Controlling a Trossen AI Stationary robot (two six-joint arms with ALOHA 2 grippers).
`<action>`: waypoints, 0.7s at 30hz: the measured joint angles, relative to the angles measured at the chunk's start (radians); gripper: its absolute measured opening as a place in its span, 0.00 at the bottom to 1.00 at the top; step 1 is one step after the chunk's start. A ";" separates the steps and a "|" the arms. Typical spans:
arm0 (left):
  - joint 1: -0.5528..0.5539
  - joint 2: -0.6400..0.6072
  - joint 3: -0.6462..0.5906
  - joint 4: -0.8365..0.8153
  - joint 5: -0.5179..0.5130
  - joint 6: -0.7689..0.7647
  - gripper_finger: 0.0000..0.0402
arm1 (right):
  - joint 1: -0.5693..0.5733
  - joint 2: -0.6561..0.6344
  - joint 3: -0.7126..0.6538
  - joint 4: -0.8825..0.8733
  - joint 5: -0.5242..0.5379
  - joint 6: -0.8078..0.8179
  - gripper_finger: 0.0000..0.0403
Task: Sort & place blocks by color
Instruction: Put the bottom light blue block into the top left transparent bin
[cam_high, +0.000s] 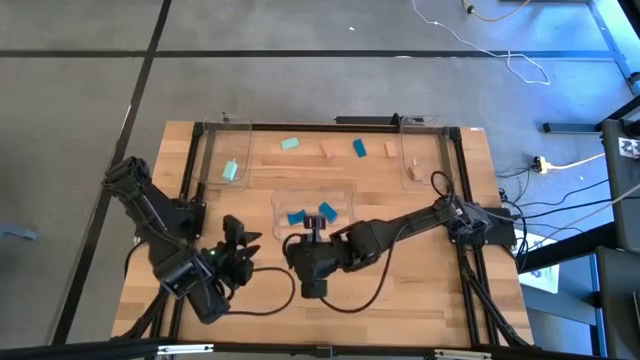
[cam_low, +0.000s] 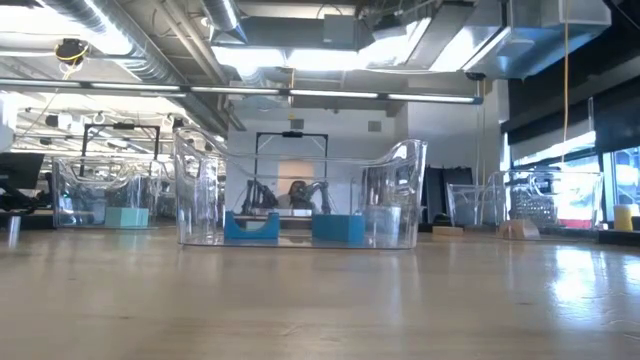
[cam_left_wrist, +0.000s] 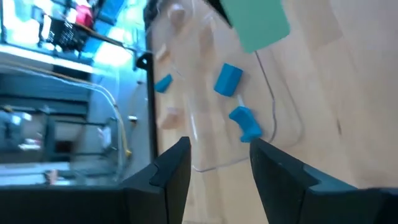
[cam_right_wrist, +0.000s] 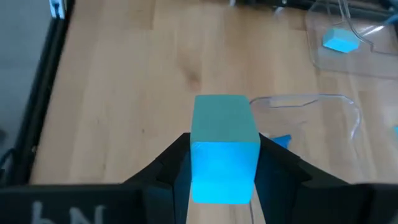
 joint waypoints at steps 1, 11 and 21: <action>-0.004 0.000 0.000 -0.001 -0.010 0.012 0.39 | -0.005 -0.003 0.000 0.005 -0.017 0.015 0.32; -0.020 0.001 0.000 0.019 -0.068 0.177 0.39 | -0.045 -0.036 0.003 0.048 -0.194 0.101 0.32; -0.031 0.001 0.000 0.140 -0.139 0.385 0.39 | -0.113 -0.051 0.003 0.122 -0.324 0.046 0.32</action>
